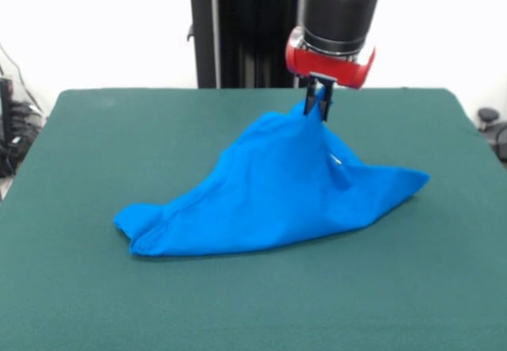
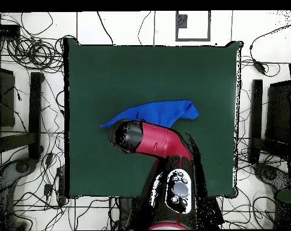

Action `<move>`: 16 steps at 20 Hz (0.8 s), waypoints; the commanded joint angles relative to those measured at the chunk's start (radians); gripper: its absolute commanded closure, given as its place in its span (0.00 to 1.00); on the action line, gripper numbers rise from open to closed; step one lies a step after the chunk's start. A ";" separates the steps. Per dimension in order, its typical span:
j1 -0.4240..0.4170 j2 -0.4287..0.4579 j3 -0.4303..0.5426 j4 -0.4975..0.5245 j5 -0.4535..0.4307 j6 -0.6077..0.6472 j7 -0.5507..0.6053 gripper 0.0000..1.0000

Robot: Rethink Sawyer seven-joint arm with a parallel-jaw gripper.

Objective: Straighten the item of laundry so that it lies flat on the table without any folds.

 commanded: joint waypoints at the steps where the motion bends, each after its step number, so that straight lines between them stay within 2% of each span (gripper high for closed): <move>1: 0.019 0.016 0.062 -0.074 0.007 0.128 0.132 1.00; 16: 0.011 0.033 0.078 -0.013 0.016 0.001 0.149 1.00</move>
